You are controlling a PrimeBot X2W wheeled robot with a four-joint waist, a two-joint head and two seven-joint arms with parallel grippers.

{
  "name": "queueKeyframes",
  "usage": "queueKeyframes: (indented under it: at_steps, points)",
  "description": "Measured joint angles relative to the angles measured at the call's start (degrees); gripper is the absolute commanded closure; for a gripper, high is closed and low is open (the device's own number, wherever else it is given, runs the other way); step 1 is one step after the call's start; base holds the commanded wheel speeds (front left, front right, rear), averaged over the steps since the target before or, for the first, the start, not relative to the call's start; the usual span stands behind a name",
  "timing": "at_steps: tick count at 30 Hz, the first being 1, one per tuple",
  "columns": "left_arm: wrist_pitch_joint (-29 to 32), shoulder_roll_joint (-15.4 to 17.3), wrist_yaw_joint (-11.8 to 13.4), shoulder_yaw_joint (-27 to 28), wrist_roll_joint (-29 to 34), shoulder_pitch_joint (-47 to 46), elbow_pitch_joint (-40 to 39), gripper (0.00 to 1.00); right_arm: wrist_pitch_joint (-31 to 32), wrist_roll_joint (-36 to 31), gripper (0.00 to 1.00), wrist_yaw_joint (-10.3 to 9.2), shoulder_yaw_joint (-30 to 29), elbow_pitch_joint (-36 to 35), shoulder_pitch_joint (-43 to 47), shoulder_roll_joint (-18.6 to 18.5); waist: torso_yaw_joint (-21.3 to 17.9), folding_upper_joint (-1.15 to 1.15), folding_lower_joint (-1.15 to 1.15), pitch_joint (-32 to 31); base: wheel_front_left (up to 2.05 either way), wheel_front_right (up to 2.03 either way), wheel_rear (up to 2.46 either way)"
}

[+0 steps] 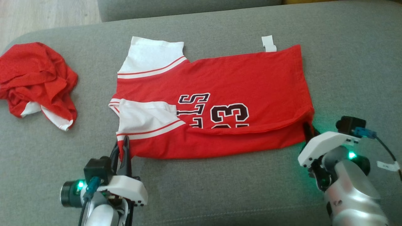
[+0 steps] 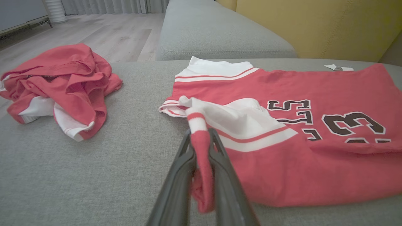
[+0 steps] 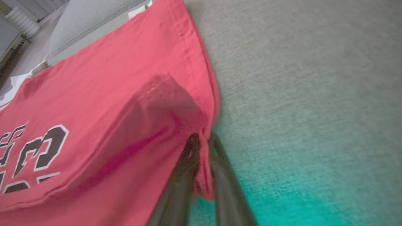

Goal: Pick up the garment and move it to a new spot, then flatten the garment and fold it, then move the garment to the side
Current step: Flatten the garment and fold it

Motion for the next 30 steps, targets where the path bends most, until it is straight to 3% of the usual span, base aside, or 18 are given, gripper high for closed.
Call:
queueKeyframes:
  at_steps: [10,18,30]
  points:
    - [0.0,0.1,0.1,1.4,-0.1,0.2,0.2,1.0,4.9,6.2,1.0,0.0,5.9,-2.5,0.8,-1.7,-1.5,0.0,0.0,-2.0,0.0,0.0,0.0]
    - [0.0,0.6,0.0,2.8,-0.4,3.9,0.2,1.0,13.1,12.6,1.0,0.0,10.3,-9.0,8.4,-5.4,-2.5,0.0,0.0,-6.4,0.0,0.0,0.0]
    - [2.8,1.9,-1.4,2.4,-2.2,10.3,-1.8,1.0,22.7,16.3,1.0,0.0,9.0,-20.3,18.4,-8.4,-3.3,0.0,0.0,-9.1,0.0,0.0,0.0]
